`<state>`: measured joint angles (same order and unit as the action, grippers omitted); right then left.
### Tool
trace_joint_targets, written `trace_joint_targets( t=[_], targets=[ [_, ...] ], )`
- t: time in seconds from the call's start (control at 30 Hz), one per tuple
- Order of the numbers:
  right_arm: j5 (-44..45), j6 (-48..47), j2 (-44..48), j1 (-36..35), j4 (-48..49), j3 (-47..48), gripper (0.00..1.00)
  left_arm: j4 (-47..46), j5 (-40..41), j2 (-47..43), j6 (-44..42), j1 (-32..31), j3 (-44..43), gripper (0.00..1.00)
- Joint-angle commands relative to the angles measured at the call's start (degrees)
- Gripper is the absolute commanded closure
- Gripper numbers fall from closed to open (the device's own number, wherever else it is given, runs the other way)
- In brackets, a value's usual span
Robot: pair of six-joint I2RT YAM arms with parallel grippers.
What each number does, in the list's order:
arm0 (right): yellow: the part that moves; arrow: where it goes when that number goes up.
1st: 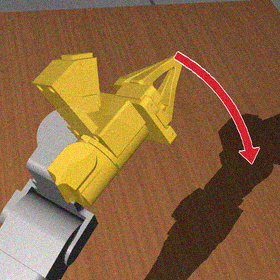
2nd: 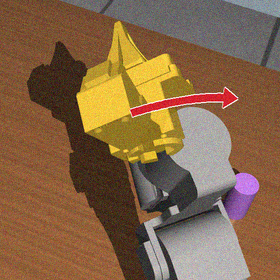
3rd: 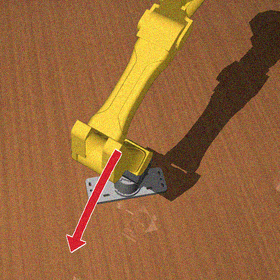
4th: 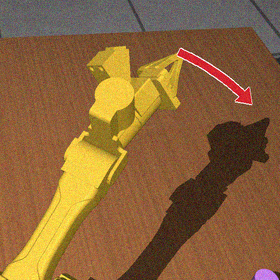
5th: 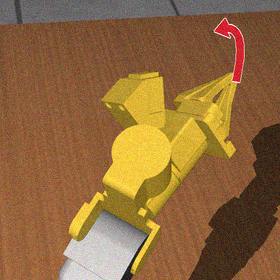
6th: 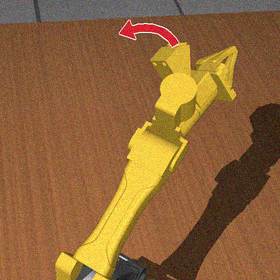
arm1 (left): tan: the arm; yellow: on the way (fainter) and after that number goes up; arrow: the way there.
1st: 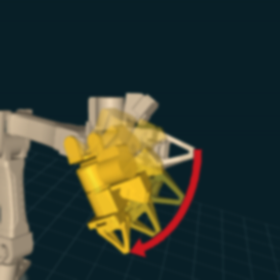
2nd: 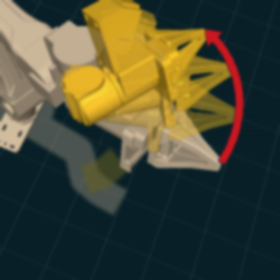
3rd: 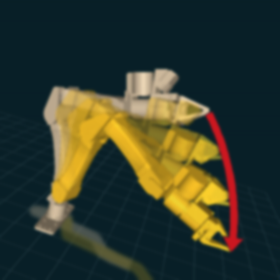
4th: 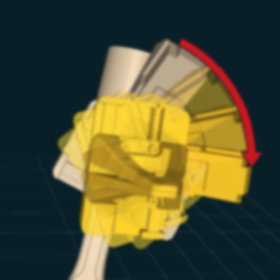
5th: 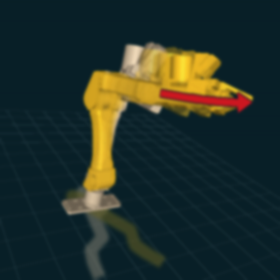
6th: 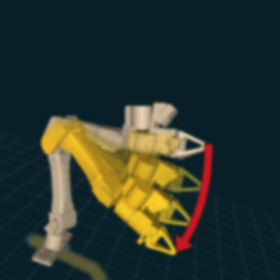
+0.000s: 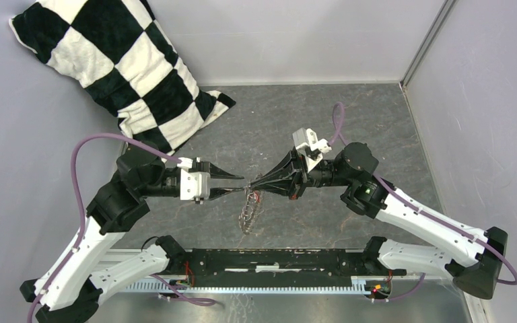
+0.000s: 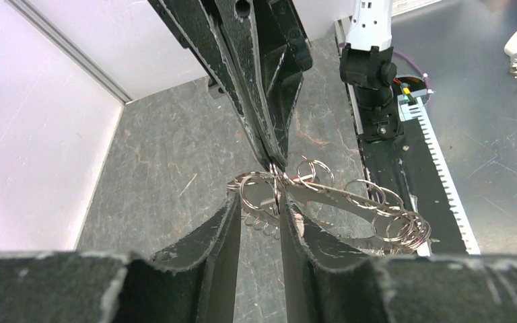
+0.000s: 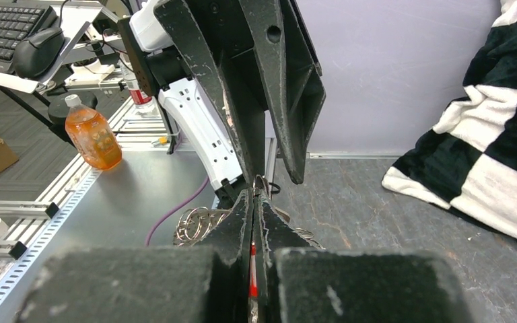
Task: Put the keys on the keyring
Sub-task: Adjust the key on the keyring.
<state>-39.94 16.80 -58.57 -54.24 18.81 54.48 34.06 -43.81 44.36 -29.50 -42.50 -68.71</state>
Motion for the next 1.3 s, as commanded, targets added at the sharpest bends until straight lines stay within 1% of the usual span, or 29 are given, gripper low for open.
trace_joint_targets(
  t=[0.0, 0.13, 0.2, 0.37, 0.6, 0.73, 0.97, 1.17, 1.27],
  targets=[
    [-0.49, 0.89, -0.04, 0.15, 3.95, 1.40, 1.00, -3.70, -1.76, 0.37, 2.25, -0.13, -0.21, 0.68],
    [-0.22, 1.24, 0.30, 0.21, 4.08, 1.32, 1.00, -3.70, -1.26, -0.12, 1.78, -0.13, 0.42, 0.77],
    [-0.27, 1.55, 0.45, 0.19, 4.40, 1.19, 1.00, -3.64, -0.80, -0.55, 1.19, -0.13, 0.75, 0.80],
    [-0.56, 2.54, 0.43, 0.14, 5.17, 0.83, 1.00, -2.50, -0.92, -0.83, -0.16, -0.13, 0.51, 0.82],
    [-0.41, 5.66, -0.06, 0.18, 9.09, -0.51, 1.00, -2.54, -2.51, -0.46, -0.64, -0.13, 0.42, 0.84],
    [0.13, 7.68, -0.35, 0.20, 11.68, -1.62, 1.00, -2.50, -2.16, -0.46, -0.65, -0.14, 0.65, 0.88],
    [1.07, 8.32, -0.19, 0.19, 12.49, -2.71, 1.00, -2.56, -1.53, -1.07, -1.71, -0.12, 0.66, 0.98],
    [3.20, 9.93, 0.57, 0.18, 15.10, -4.82, 1.00, -2.48, -1.42, -2.30, -4.65, -0.13, 1.45, 0.98],
    [4.40, 11.32, 0.81, 0.19, 17.33, -6.30, 1.00, -2.58, -2.09, -3.84, -8.17, -0.13, 2.92, 0.98]
  ],
)
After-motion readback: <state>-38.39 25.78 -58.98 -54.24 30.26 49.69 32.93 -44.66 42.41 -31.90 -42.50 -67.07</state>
